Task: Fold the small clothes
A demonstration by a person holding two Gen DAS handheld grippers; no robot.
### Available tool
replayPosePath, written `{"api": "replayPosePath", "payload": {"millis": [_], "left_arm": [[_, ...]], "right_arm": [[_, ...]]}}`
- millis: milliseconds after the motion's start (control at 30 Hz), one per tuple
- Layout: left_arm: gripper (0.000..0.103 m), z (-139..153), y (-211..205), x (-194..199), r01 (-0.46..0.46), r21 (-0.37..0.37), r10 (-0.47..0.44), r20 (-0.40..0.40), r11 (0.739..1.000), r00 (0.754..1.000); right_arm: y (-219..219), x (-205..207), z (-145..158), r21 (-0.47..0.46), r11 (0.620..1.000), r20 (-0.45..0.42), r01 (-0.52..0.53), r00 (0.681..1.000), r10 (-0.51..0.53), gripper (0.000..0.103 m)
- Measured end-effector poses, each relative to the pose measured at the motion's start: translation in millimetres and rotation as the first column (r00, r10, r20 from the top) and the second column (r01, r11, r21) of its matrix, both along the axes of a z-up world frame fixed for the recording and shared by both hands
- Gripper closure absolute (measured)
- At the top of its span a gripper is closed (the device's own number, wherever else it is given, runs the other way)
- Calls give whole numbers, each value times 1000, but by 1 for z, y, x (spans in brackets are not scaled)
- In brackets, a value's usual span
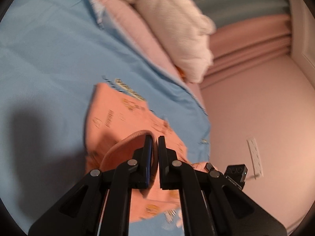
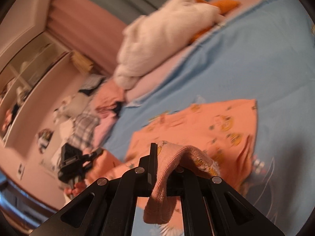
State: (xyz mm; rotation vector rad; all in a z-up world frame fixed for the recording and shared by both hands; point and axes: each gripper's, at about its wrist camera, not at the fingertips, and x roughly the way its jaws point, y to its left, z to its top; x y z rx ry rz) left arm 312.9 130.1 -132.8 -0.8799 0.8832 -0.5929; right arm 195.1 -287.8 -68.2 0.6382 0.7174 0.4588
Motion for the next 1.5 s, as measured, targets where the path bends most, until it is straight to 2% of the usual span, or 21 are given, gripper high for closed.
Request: {"api": "replayPosePath", "payload": {"millis": [200, 300, 367, 500, 567, 633, 700, 767, 900, 933, 1000, 1067, 1100, 1167, 1233, 1300, 1367, 1400, 1433, 1467, 1500], "left_arm": [[100, -35, -5, 29, 7, 57, -1, -110, 998, 994], [95, -37, -5, 21, 74, 58, -68, -102, 996, 992], [93, -37, -7, 20, 113, 70, -105, -102, 991, 989], [96, -40, -15, 20, 155, 106, -142, -120, 982, 982], [98, -36, -16, 23, 142, 98, -131, -114, 985, 985], [99, -31, -15, 28, 123, 44, -118, -110, 991, 987], [99, -26, -8, 36, 68, -28, -71, -118, 997, 990], [99, -28, -1, 48, -8, -98, -6, -150, 995, 989], [99, -41, 7, 75, -149, -87, 124, -247, 985, 961], [99, -52, 10, 80, -195, -80, 162, -310, 978, 937], [98, -72, 17, 89, -228, -94, 173, -401, 969, 900], [97, -74, 23, 90, -223, -70, 177, -402, 972, 898], [93, -68, 27, 87, -219, -47, 186, -374, 975, 909], [90, -53, 38, 77, -215, 30, 214, -302, 976, 929], [90, -43, 41, 72, -177, 62, 187, -248, 982, 951], [91, -31, 33, 61, -98, 115, 118, -191, 989, 974], [92, -21, 10, 52, 26, 169, -3, -131, 985, 991], [92, -20, 0, 48, 80, 205, -56, -118, 976, 991], [92, -18, -18, 44, 151, 258, -127, -106, 954, 986], [92, -20, -36, 42, 215, 307, -191, -108, 927, 976], [92, -23, -48, 44, 246, 339, -219, -117, 908, 969]], "right_arm": [[-14, 30, -39, 0, 1000, -141, 31, 990, -30, 98], [-20, 23, -43, 22, 1000, -160, 0, 987, 4, 95], [-23, 17, -42, 37, 999, -153, -23, 988, 28, 82], [-21, 15, -41, 26, 998, -168, -63, 984, 66, 81], [-12, 20, -38, -6, 997, -163, -81, 983, 79, 84], [-5, 23, -32, -16, 994, -153, -108, 983, 104, 95], [-6, 29, -27, 49, 993, -149, -107, 982, 113, 95], [-18, 42, -27, 141, 989, -153, -44, 986, 65, 95], [-50, 74, -44, 244, 954, -237, 171, 965, -112, 95], [-58, 80, -56, 276, 932, -294, 236, 944, -152, 95], [-73, 88, -83, 358, 869, -408, 341, 894, -183, 86], [-81, 86, -88, 389, 848, -399, 361, 895, -198, 81], [-82, 84, -84, 381, 853, -380, 356, 902, -206, 77], [-89, 75, -73, 368, 863, -332, 347, 916, -226, 56], [-92, 66, -57, 330, 887, -273, 323, 932, -238, 56], [-74, 65, -37, 218, 952, -195, 217, 965, -175, 56], [-45, 63, -22, 30, 996, -148, 84, 986, -79, 56], [-25, 62, -17, -85, 996, -129, 14, 991, -25, 59], [-6, 64, -16, -178, 983, -125, -46, 992, 23, 72], [12, 68, -18, -249, 964, -143, -98, 988, 63, 80], [23, 72, -24, -291, 949, -162, -125, 984, 80, 81]]}}
